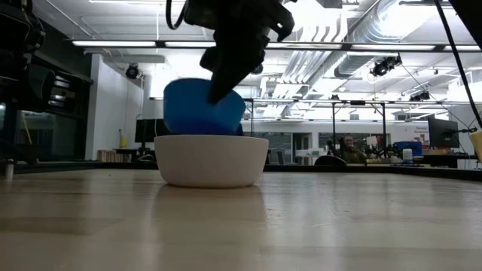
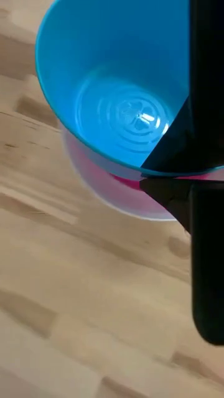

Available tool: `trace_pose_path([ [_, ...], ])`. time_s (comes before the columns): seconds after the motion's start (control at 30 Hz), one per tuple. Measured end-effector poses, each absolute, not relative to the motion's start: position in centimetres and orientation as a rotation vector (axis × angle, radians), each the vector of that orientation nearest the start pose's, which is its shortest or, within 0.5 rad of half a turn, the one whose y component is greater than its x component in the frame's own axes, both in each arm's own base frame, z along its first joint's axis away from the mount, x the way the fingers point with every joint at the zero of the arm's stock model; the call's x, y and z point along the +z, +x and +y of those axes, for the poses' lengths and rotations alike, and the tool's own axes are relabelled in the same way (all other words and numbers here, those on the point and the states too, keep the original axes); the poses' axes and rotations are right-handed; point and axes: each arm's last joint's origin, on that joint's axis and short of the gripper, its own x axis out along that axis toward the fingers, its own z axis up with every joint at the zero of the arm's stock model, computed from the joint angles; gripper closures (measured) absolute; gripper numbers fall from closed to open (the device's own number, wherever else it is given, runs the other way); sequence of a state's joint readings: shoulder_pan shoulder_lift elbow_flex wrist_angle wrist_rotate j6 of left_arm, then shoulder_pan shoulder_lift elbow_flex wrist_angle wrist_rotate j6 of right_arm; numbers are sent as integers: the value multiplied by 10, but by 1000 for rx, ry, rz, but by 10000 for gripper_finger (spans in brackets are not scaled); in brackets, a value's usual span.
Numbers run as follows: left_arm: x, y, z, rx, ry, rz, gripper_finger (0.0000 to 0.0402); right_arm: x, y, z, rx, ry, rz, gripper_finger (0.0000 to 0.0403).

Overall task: Nest bowls inside each other
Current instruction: Stack the blue bowl into the pink bowl

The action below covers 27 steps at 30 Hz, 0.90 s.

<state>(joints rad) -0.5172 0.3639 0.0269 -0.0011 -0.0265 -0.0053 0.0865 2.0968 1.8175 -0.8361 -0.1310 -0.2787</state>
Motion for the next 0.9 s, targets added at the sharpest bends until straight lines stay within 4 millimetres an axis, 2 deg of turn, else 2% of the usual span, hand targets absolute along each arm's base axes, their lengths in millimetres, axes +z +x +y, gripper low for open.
trace_pose_path([
  [0.37, 141, 101, -56, -485, 87, 331, 261, 226, 446, 42, 320, -262, 1129, 399],
  [0.9, 141, 101, -56, -485, 87, 331, 261, 224, 446, 42, 346, -229, 1132, 399],
])
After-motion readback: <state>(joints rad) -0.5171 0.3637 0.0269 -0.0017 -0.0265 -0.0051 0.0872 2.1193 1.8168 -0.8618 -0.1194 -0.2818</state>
